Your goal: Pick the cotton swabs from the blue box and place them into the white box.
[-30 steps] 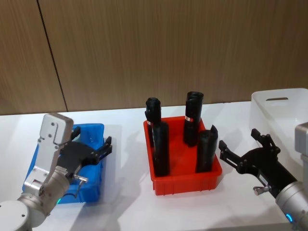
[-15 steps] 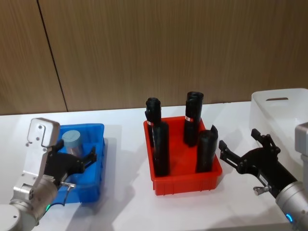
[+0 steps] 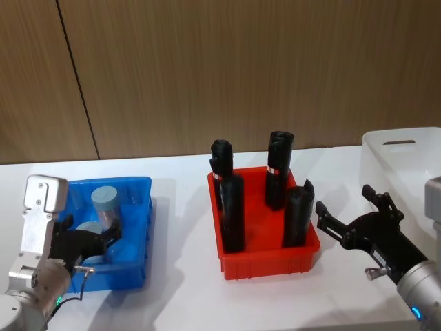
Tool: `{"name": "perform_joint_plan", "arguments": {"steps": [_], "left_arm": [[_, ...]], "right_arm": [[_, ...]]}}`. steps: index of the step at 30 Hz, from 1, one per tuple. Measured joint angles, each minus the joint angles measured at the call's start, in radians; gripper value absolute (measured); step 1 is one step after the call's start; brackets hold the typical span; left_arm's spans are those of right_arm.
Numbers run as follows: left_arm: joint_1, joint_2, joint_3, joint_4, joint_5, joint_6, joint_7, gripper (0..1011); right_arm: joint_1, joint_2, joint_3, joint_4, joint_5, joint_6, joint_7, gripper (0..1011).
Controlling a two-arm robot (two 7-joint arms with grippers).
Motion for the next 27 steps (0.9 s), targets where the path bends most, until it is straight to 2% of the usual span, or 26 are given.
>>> {"name": "perform_joint_plan", "arguments": {"steps": [7, 27], "left_arm": [[-0.014, -0.008, -0.010, 0.039, -0.021, 0.009, 0.010, 1004], [-0.074, -0.043, -0.019, 0.150, -0.025, 0.030, -0.004, 1004]], "right_arm": [[0.000, 0.000, 0.000, 0.000, 0.000, 0.000, 0.000, 1002], [0.000, 0.000, 0.000, 0.000, 0.000, 0.000, 0.000, 1002]]}}
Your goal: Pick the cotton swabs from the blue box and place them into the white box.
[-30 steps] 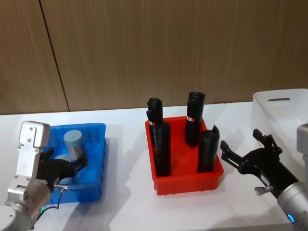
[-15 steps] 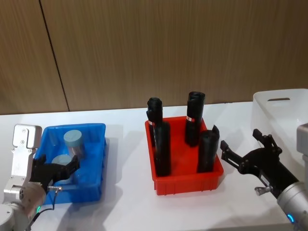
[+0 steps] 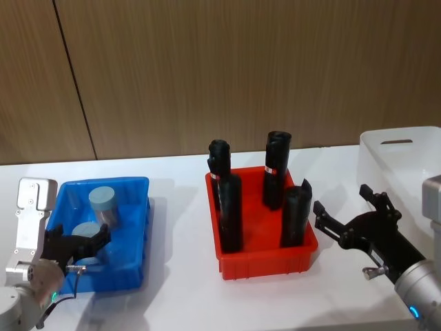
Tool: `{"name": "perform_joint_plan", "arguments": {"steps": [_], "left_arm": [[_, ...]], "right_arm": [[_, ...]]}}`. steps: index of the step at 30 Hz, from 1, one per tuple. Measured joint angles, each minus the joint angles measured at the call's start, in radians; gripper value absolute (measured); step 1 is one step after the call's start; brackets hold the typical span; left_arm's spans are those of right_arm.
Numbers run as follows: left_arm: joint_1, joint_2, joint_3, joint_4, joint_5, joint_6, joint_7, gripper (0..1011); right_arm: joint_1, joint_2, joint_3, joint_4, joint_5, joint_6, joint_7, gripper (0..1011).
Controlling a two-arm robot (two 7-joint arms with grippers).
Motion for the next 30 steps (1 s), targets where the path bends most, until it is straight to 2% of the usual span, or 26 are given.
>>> {"name": "perform_joint_plan", "arguments": {"steps": [19, 25, 29, 30], "left_arm": [[-0.053, -0.029, -0.002, 0.097, 0.005, 0.021, -0.054, 997], [-0.064, -0.036, -0.003, 0.118, 0.005, 0.025, -0.065, 862], [-0.068, -0.039, -0.004, 0.127, 0.005, 0.025, -0.068, 734], [-0.069, -0.040, -0.004, 0.128, 0.005, 0.025, -0.068, 734]], "right_arm": [[0.000, 0.000, 0.000, 0.000, 0.000, 0.000, 0.000, 1002], [0.000, 0.000, 0.000, 0.000, 0.000, 0.000, 0.000, 1002], [0.000, 0.000, 0.000, 0.000, 0.000, 0.000, 0.000, 1002], [0.000, 0.000, 0.000, 0.000, 0.000, 0.000, 0.000, 1002]]}}
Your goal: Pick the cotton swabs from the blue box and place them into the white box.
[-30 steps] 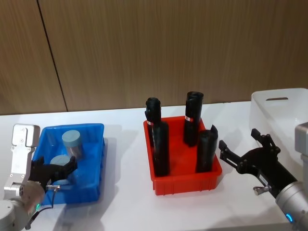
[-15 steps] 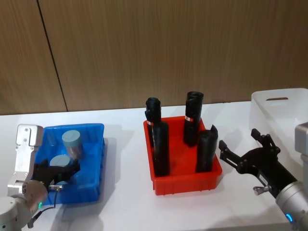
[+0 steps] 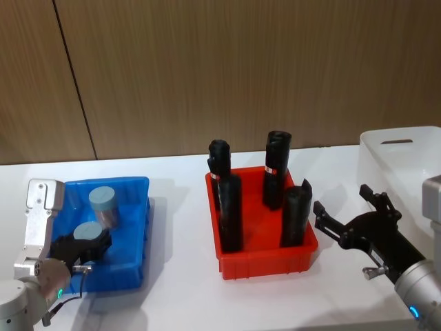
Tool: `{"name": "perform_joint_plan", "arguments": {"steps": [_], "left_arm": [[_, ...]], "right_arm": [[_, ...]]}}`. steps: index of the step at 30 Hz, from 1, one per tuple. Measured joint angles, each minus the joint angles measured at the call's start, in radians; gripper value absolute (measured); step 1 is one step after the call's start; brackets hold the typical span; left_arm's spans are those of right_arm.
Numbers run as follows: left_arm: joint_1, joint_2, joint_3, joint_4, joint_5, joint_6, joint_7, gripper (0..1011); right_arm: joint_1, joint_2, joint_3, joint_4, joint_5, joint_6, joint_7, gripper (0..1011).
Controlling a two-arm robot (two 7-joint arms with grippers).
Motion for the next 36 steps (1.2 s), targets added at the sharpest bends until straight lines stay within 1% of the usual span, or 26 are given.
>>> {"name": "perform_joint_plan", "arguments": {"steps": [1, 3, 11, 17, 18, 21, 27, 30, 31, 32, 36], "left_arm": [[0.000, 0.000, 0.000, 0.001, 0.000, 0.000, 0.000, 682], [0.000, -0.001, -0.001, 0.002, 0.000, -0.001, 0.000, 664], [0.002, 0.000, -0.001, -0.010, 0.019, -0.013, -0.001, 663], [0.009, 0.007, -0.002, -0.046, 0.054, -0.042, -0.023, 663], [0.009, 0.007, -0.002, -0.046, 0.054, -0.042, -0.023, 663], [0.013, 0.013, -0.002, -0.072, 0.077, -0.063, -0.049, 663], [0.018, 0.023, -0.003, -0.108, 0.105, -0.087, -0.097, 663], [0.019, 0.029, -0.004, -0.127, 0.117, -0.098, -0.129, 663], [0.019, 0.032, -0.005, -0.135, 0.122, -0.103, -0.150, 663], [0.019, 0.033, -0.005, -0.139, 0.124, -0.105, -0.155, 663], [0.019, 0.040, -0.007, -0.159, 0.133, -0.114, -0.207, 663]], "right_arm": [[0.000, 0.000, 0.000, 0.000, 0.000, 0.000, 0.000, 1002], [0.000, 0.000, 0.000, 0.000, 0.000, 0.000, 0.000, 1002], [0.000, 0.000, 0.000, 0.000, 0.000, 0.000, 0.000, 1002], [0.000, 0.000, 0.000, 0.000, 0.000, 0.000, 0.000, 1002], [0.000, 0.000, 0.000, 0.000, 0.000, 0.000, 0.000, 1002], [0.000, 0.000, 0.000, 0.000, 0.000, 0.000, 0.000, 1002], [0.000, 0.000, 0.000, 0.000, 0.000, 0.000, 0.000, 1002], [0.000, 0.000, 0.000, 0.000, 0.000, 0.000, 0.000, 1002], [0.000, 0.000, 0.000, 0.000, 0.000, 0.000, 0.000, 1002], [0.000, 0.000, 0.000, 0.000, 0.000, 0.000, 0.000, 1002], [0.000, 0.000, 0.000, 0.000, 0.000, 0.000, 0.000, 1002]]}}
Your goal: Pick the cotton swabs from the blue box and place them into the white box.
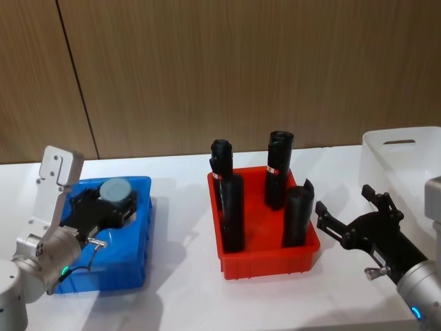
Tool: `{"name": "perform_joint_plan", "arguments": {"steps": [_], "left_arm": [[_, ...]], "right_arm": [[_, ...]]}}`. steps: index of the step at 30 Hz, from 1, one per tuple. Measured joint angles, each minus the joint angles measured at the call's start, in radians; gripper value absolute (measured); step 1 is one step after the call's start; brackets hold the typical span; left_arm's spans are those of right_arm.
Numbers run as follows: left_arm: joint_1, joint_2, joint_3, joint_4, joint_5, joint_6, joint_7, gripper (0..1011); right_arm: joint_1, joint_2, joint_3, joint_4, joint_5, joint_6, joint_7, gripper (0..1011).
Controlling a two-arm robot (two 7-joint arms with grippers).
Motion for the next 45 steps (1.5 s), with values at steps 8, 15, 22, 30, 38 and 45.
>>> {"name": "perform_joint_plan", "arguments": {"steps": [8, 15, 22, 30, 38, 45], "left_arm": [[-0.007, 0.011, -0.002, -0.026, 0.006, -0.010, -0.118, 663], [-0.018, 0.017, -0.002, -0.034, 0.000, -0.011, -0.227, 663], [-0.033, 0.018, 0.000, -0.031, -0.020, -0.011, -0.340, 663], [-0.058, 0.014, 0.007, -0.009, -0.052, -0.009, -0.477, 663], [-0.084, 0.005, 0.017, 0.018, -0.077, -0.008, -0.598, 663], [-0.110, -0.008, 0.030, 0.045, -0.098, -0.013, -0.706, 663]], "right_arm": [[0.000, 0.000, 0.000, 0.000, 0.000, 0.000, 0.000, 1002], [0.000, 0.000, 0.000, 0.000, 0.000, 0.000, 0.000, 1002], [0.000, 0.000, 0.000, 0.000, 0.000, 0.000, 0.000, 1002], [0.000, 0.000, 0.000, 0.000, 0.000, 0.000, 0.000, 1002], [0.000, 0.000, 0.000, 0.000, 0.000, 0.000, 0.000, 1002], [0.000, 0.000, 0.000, 0.000, 0.000, 0.000, 0.000, 1002]]}}
